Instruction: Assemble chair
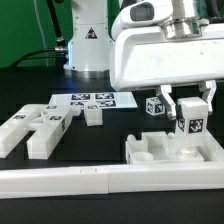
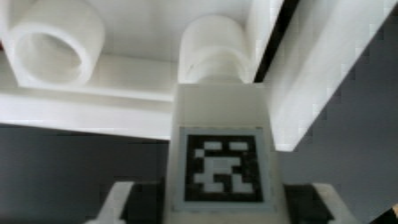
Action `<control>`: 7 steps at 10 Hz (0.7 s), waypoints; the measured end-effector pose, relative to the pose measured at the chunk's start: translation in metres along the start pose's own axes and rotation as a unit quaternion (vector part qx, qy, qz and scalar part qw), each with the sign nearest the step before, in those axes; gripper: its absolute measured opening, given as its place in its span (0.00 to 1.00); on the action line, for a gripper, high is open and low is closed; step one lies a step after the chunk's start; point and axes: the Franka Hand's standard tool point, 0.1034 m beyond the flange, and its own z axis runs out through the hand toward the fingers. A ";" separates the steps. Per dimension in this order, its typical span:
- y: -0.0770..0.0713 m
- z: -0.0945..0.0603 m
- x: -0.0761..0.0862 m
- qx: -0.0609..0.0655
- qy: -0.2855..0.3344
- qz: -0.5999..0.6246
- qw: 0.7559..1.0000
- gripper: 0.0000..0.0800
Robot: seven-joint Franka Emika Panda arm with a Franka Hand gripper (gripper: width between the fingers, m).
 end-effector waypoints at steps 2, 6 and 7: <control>-0.002 0.004 -0.004 0.001 -0.004 -0.001 1.000 0.36; -0.004 0.009 -0.006 0.000 0.007 -0.003 1.000 0.36; -0.004 0.009 -0.006 -0.001 0.011 -0.003 1.000 0.36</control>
Offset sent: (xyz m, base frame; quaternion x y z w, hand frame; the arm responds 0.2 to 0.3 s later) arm -0.0037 0.0018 -0.0107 -0.0095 0.0128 0.0032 0.9999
